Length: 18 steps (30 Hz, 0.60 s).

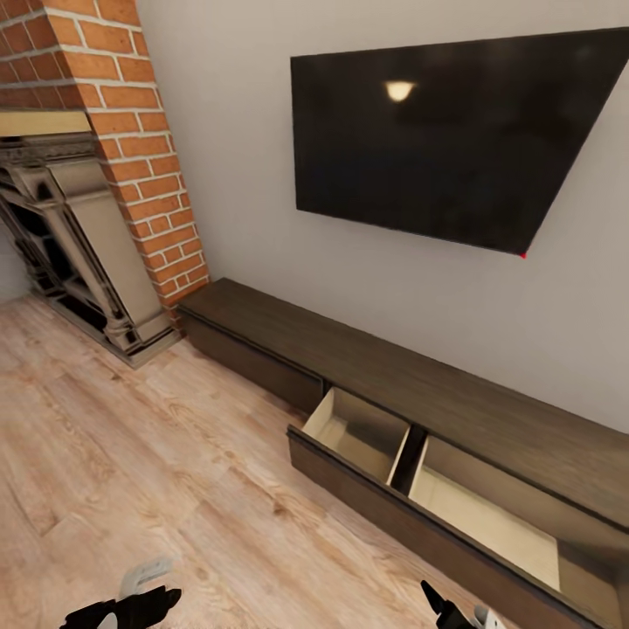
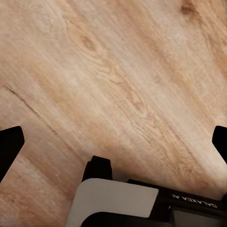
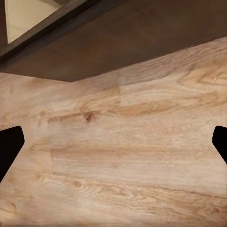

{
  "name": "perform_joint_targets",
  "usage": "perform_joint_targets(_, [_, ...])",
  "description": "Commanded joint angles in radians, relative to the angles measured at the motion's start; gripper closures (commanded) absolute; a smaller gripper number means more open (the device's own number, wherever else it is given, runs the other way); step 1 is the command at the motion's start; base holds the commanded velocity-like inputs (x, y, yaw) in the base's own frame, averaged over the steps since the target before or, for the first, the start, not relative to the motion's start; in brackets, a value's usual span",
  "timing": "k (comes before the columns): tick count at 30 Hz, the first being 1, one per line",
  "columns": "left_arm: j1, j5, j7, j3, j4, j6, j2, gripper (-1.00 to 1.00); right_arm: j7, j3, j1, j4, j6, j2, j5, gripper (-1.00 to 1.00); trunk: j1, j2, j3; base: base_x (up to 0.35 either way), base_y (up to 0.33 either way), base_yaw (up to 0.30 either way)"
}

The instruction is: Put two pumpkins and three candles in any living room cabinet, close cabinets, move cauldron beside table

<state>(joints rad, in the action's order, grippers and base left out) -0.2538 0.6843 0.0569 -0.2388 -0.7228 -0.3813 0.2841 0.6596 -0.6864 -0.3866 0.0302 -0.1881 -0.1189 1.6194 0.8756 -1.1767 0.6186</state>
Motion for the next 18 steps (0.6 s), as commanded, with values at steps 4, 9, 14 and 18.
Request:
perform_joint_targets(4, [-0.001, 0.009, 0.006, -0.005, -0.001, -0.002, 0.001, -1.00, -0.001, -0.009, 0.000, 0.000, -0.019, 0.002, 0.006, -1.00, -0.015, 0.028, -0.012, 0.000, 0.000, 0.291])
perform_joint_targets(9, [-0.001, 0.009, 0.006, -0.005, -0.001, -0.002, 0.001, -1.00, -0.004, -0.009, 0.000, 0.000, -0.024, 0.012, -0.007, -1.00, -0.035, 0.063, -0.027, 0.000, 0.000, 0.291])
perform_joint_targets(14, [-0.001, 0.009, 0.006, -0.005, -0.001, -0.002, 0.001, -1.00, -0.054, -0.007, 0.000, 0.000, -0.026, 0.017, -0.067, -1.00, -0.054, 0.098, -0.043, 0.000, 0.000, 0.291])
perform_joint_targets(18, [-0.001, 0.009, 0.006, -0.005, -0.001, -0.002, 0.001, -1.00, -0.068, -0.007, 0.000, 0.000, -0.037, 0.029, -0.074, -1.00, -0.069, 0.126, -0.056, 0.000, 0.000, 0.291])
